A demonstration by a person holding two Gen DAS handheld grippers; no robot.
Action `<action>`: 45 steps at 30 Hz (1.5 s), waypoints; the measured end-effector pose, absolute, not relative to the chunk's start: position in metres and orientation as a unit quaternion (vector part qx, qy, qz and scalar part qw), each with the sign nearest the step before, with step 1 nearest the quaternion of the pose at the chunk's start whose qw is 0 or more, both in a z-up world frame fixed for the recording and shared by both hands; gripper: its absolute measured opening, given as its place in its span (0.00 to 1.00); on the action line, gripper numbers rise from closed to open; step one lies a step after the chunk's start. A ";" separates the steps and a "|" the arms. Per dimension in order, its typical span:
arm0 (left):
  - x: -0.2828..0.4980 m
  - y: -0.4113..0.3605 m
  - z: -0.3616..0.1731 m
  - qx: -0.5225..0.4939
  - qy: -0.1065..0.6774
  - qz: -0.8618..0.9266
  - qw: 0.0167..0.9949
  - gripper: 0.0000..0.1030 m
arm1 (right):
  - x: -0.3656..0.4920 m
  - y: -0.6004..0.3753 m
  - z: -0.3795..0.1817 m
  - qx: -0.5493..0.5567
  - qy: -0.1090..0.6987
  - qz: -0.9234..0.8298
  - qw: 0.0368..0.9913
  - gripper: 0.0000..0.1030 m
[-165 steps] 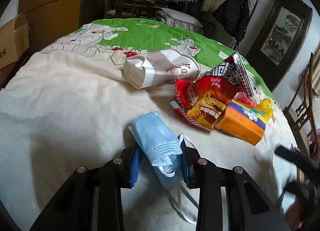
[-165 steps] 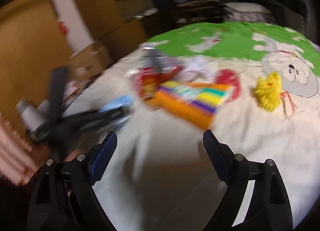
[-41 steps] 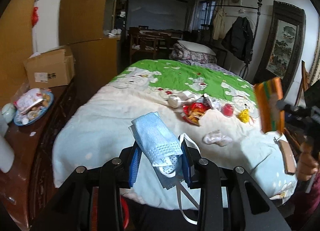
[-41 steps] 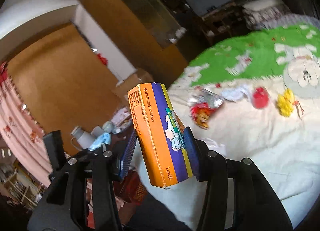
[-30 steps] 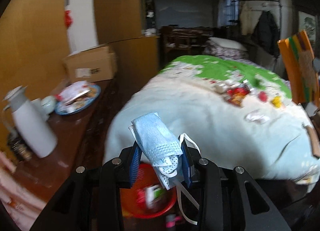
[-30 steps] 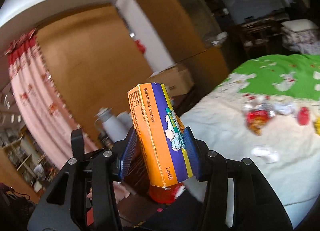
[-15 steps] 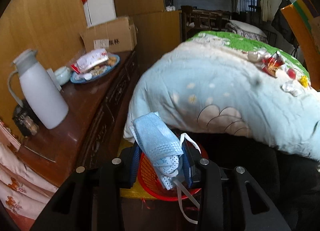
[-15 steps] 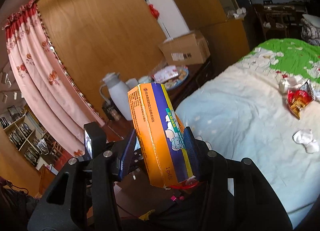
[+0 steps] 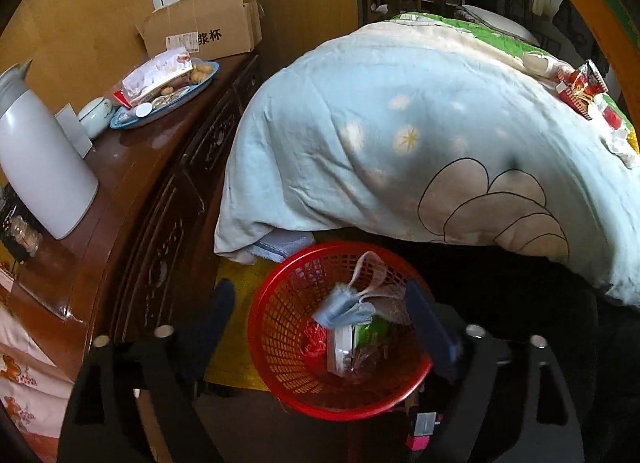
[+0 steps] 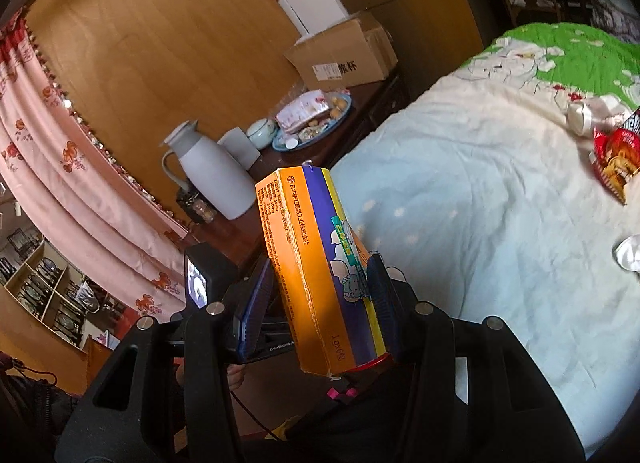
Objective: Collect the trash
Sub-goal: 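Carry the mask and tissue box to the red wastebasket and release both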
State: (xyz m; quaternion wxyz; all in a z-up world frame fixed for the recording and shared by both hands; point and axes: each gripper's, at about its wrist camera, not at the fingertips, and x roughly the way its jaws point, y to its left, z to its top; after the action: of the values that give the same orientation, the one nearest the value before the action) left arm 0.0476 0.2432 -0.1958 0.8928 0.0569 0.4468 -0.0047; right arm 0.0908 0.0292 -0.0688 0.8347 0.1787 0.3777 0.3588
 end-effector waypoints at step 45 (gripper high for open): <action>0.019 0.317 -0.193 0.012 0.444 0.103 0.890 0.94 | 0.131 0.166 -0.129 0.057 0.463 0.384 0.797 0.58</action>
State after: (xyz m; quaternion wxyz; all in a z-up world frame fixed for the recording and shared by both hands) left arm 0.0189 0.3167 -0.1931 0.8898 0.0117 0.4445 0.1026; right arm 0.1313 0.1655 -0.1294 0.7968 0.0572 0.4629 0.3841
